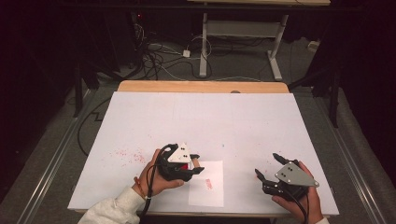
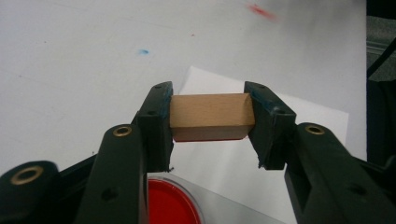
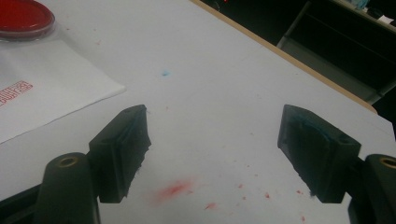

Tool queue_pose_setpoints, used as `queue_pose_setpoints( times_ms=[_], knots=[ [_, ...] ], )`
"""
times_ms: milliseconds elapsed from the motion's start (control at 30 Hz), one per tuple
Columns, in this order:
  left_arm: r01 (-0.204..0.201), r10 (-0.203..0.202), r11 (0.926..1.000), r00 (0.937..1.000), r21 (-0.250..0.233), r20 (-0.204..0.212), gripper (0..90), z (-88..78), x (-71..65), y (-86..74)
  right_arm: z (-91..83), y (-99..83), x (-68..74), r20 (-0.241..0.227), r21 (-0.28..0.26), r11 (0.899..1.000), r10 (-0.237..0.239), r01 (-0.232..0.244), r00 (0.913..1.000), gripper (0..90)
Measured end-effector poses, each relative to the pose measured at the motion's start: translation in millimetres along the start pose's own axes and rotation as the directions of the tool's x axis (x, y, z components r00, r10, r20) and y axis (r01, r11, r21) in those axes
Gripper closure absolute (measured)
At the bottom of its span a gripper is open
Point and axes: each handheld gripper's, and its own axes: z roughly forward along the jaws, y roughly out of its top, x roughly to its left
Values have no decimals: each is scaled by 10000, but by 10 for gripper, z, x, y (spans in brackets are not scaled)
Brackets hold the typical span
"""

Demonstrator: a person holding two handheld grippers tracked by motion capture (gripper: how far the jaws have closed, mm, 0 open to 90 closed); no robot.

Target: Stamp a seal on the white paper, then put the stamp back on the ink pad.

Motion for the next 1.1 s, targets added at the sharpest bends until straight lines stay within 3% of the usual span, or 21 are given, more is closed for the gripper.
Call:
queue_pose_setpoints(
  times_ms=[300,733,1100],
  knots=[
    [42,-39,9999,9998,142,-219,535,-41,59,-53,45,14,-5,-98,46,10000,60,-59,9999,250],
    [478,-472,9988,9970,82,-606,535,-163,163,-164,97,29,2,-240,79,10000,28,-26,9997,250],
    [729,-676,9959,9931,535,-960,535,-214,258,-280,94,39,13,-248,51,10000,-14,15,9997,251]
  ],
)
